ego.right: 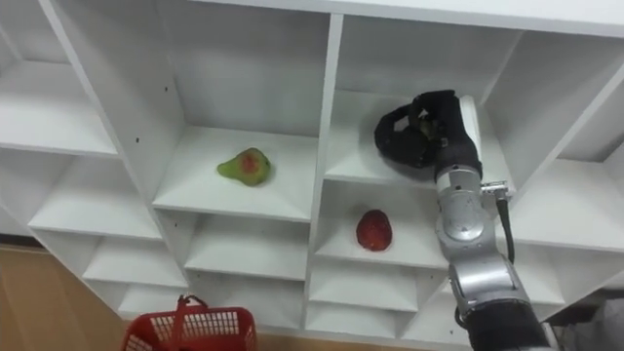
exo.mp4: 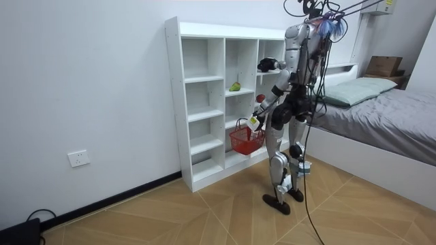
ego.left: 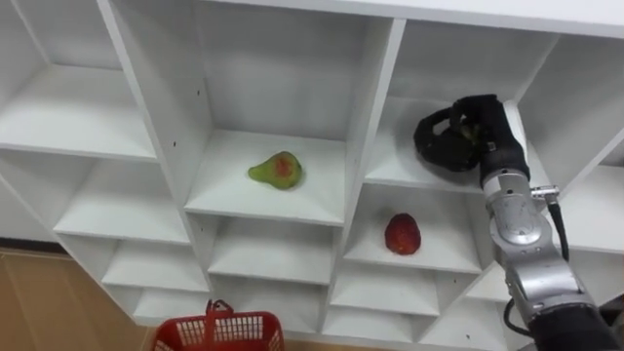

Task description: Collect fruits from the closet

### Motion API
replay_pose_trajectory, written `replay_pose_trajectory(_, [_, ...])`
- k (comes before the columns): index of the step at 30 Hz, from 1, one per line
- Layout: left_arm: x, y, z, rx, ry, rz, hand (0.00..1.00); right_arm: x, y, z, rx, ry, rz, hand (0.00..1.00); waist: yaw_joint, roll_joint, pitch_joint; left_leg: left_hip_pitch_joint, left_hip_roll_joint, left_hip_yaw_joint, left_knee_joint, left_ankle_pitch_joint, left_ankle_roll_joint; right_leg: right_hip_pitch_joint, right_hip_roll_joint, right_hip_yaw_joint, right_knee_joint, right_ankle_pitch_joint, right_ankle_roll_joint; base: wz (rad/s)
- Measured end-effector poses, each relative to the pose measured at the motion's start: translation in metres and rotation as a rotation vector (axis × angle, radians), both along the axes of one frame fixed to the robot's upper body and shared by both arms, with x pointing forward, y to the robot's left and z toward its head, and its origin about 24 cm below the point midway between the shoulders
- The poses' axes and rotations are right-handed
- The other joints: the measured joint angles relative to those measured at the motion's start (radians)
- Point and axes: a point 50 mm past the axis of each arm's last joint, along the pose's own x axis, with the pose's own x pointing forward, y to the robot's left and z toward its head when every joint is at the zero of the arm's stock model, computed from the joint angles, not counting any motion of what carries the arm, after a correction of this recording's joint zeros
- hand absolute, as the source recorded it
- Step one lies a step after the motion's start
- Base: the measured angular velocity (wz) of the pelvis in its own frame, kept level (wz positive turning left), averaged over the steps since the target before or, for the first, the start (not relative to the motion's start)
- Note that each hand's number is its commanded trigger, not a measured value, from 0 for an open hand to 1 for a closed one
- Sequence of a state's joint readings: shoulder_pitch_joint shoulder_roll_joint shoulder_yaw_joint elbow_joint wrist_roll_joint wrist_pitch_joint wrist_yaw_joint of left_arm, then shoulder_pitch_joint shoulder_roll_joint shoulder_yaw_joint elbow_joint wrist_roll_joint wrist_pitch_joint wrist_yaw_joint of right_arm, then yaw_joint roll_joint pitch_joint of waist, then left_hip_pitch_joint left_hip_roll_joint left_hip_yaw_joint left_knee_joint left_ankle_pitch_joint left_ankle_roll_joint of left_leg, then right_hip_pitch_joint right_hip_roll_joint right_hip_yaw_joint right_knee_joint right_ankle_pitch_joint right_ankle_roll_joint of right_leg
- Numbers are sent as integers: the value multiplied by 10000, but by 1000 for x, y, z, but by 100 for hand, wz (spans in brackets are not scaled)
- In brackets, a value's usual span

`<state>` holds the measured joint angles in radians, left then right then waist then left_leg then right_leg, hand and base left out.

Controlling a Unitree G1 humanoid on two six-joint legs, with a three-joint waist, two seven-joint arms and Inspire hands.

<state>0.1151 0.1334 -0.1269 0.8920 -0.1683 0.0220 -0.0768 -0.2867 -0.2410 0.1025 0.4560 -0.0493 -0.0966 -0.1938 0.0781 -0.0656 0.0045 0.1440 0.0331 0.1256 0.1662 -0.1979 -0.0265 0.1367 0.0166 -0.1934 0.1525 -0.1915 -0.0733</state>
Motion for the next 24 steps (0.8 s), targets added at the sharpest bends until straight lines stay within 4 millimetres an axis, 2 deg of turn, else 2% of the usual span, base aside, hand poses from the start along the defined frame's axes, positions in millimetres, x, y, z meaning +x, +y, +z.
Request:
replay_pose_trajectory(2, [14,-5,7,-330,-644,-122,100,0,2,3,-32,-91,104,100,-60,5,9,-4,8,2,1,0,0,-6,8,-10,13,0,0,0])
replay_pose_trajectory(7, [31,-21,17,-1436,-1505,-186,100,-3,16,8,-429,-152,1000,100,-249,17,20,2,17,112,-11,0,0,-21,15,34,20,-1,0,-4])
replay_pose_trajectory(14, [33,-36,20,-2131,-1700,-847,100,-5,28,16,-1049,-352,1947,100,-310,13,20,-143,20,121,-19,0,0,-250,20,134,107,0,0,-3])
replay_pose_trajectory(24, [49,-48,31,-2493,-2376,-1411,100,-13,44,19,-598,-594,2493,100,-355,11,21,-257,25,122,-18,1,0,-421,33,298,226,1,-2,-4])
